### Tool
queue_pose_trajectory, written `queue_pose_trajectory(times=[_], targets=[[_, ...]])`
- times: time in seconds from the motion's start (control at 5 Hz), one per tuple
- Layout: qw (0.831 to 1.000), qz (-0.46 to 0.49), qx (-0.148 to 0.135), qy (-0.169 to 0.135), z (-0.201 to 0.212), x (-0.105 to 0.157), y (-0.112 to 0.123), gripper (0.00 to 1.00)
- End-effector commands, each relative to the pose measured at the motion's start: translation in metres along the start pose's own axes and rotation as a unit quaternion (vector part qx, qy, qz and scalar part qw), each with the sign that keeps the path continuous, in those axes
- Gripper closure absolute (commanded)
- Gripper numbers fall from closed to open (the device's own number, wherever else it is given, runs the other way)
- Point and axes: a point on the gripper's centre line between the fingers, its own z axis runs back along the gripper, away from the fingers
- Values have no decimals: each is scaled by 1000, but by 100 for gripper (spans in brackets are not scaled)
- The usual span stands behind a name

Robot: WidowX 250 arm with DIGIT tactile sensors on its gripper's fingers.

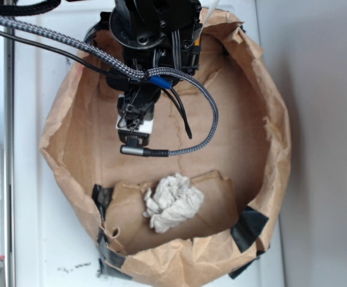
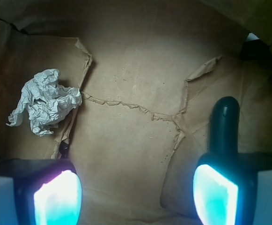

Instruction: Grab the plastic pickle.

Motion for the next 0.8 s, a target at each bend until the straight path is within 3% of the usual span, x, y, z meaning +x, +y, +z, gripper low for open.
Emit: queue_pose_trajectory(times=[0.0,0.2,0.6], targets=[[999,-7,12,-34,5,16,24,0],[998,-19,11,-50,10,14,23,0],[999,-10,41,-35,-11,22,24,0]])
